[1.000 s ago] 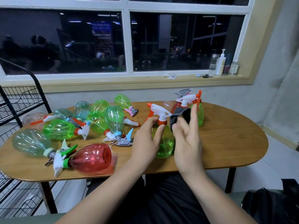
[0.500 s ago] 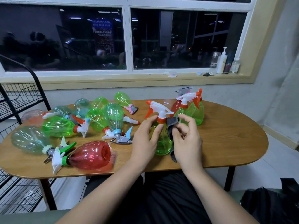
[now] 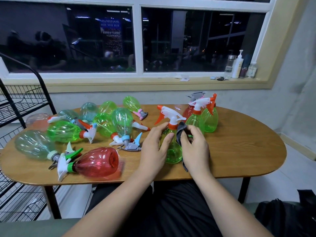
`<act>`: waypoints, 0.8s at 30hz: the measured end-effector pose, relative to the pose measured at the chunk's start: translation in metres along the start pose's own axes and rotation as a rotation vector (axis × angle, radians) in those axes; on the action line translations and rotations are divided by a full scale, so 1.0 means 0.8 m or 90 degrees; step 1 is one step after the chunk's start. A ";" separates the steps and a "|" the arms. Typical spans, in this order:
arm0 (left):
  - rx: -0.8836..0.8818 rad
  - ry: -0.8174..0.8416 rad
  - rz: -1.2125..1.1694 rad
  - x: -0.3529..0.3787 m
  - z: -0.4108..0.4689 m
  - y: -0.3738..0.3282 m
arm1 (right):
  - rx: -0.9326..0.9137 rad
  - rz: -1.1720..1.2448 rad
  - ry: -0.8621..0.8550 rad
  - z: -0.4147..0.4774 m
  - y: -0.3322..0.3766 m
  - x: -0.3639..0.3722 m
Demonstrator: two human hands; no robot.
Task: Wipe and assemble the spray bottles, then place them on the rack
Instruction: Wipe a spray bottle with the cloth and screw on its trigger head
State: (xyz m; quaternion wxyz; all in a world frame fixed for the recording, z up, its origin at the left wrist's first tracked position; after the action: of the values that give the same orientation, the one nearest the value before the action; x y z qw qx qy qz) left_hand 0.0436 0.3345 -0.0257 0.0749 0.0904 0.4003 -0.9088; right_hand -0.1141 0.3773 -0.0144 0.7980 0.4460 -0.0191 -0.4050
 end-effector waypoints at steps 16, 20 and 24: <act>0.002 0.001 0.036 -0.003 -0.002 -0.004 | -0.004 -0.007 0.042 0.009 0.019 0.003; -0.003 0.002 0.037 -0.002 -0.002 -0.001 | -0.026 0.020 0.051 0.009 0.024 0.007; -0.011 0.006 0.041 -0.002 -0.003 -0.003 | -0.005 0.039 0.104 0.002 0.019 0.023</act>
State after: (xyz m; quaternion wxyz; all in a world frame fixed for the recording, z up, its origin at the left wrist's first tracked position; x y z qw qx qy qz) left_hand 0.0447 0.3375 -0.0252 0.1026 0.1070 0.4057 -0.9019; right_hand -0.0931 0.3682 -0.0080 0.8107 0.4736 0.0341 -0.3424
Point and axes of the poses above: each hand's wrist, its own z-axis towards the middle knuckle, its own x-axis out of the palm, y = z × x, the point moved 8 cm from there along z, towards the middle knuckle, and after that the axes turned 6 degrees about -z, right-handed, at the moved point
